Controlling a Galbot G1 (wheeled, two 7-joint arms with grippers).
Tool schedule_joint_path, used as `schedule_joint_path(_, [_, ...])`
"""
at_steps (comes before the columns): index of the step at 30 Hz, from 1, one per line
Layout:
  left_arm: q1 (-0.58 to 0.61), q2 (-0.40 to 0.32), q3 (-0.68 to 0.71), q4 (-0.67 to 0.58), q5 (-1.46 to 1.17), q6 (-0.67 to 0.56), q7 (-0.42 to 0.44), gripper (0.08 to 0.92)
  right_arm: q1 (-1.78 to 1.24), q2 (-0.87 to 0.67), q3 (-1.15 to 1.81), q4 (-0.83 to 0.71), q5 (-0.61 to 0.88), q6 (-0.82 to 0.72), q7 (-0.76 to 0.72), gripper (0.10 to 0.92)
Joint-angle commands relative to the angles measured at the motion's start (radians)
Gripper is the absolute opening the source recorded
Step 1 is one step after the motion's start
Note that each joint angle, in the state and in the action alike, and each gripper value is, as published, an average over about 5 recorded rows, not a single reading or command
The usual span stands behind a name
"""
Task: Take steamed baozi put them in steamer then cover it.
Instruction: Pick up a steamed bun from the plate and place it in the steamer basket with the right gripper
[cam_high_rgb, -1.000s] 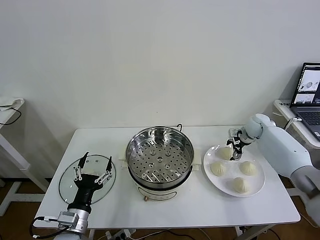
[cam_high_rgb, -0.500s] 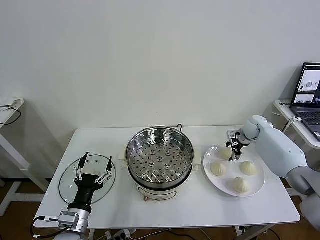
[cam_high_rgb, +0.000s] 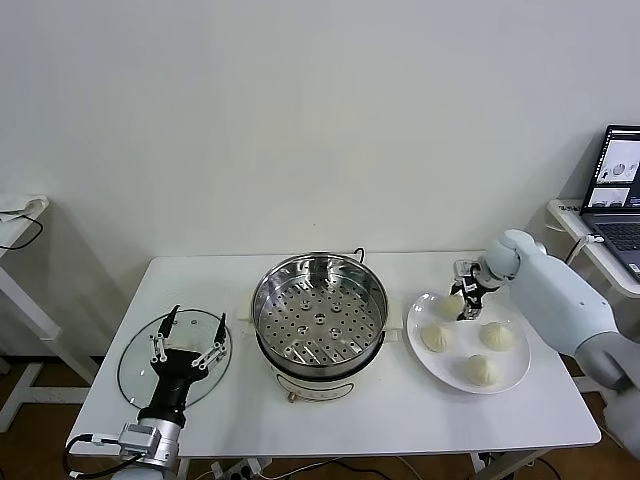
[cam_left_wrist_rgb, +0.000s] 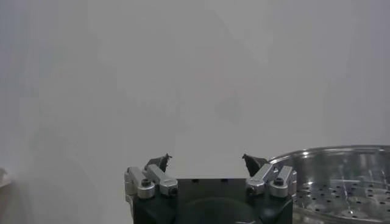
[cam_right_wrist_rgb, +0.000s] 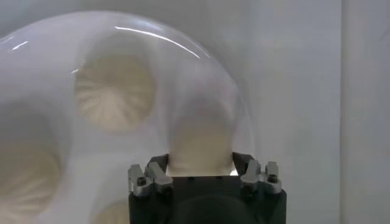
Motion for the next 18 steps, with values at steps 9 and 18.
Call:
schedule_joint_path(9, [0.008, 0.006, 0.007, -0.019, 0.001, 0.014, -0.006, 0.823, 0.379, -0.318, -0.377, 0.565, 0.329, 0.183, -0.104, 0.704])
schedule_joint_path(18, [0.035, 0.012, -0.01, -0.044, 0.008, 0.009, -0.004, 0.823, 0.775, -0.231, -0.67, 0.775, 0.414, 0.354, -0.156, 0.704])
